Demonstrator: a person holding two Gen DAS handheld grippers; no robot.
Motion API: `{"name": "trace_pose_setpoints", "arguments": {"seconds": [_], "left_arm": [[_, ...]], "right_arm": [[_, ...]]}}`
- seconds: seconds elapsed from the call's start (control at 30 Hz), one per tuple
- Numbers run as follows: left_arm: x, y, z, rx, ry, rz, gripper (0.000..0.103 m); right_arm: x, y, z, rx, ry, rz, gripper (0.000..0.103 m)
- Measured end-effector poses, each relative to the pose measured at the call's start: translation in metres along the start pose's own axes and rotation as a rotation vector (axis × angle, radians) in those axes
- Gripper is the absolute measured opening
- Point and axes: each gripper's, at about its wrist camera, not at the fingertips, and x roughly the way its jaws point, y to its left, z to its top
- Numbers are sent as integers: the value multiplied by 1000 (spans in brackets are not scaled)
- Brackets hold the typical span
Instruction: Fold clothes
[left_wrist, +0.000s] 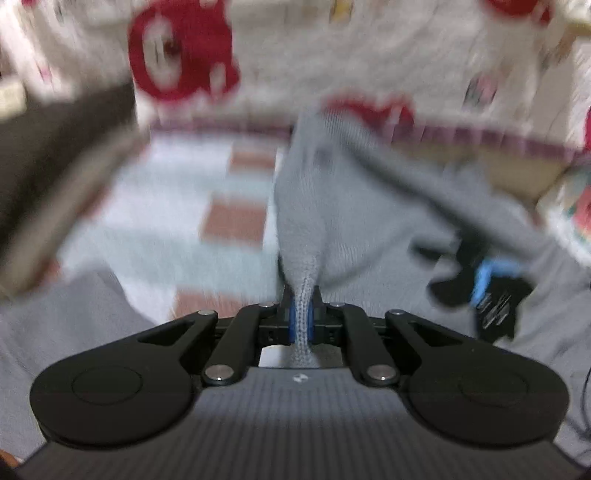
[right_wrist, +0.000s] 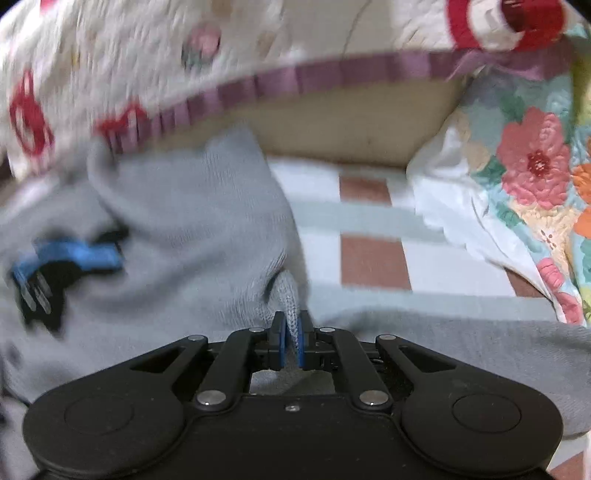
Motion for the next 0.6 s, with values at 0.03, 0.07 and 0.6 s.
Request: {"name": "trace_pose_setpoints", "arguments": {"seconds": [0.03, 0.07, 0.6], "left_arm": [[-10, 0, -1, -14, -12, 22, 5], [-8, 1, -8, -12, 25, 56, 5], [10, 34, -15, -135, 141, 119, 25]], "right_arm": [[-9, 1, 4, 9, -23, 6, 6], [-18, 3, 8, 14, -45, 10, 6], [-11, -23, 3, 57, -26, 43, 30]]}}
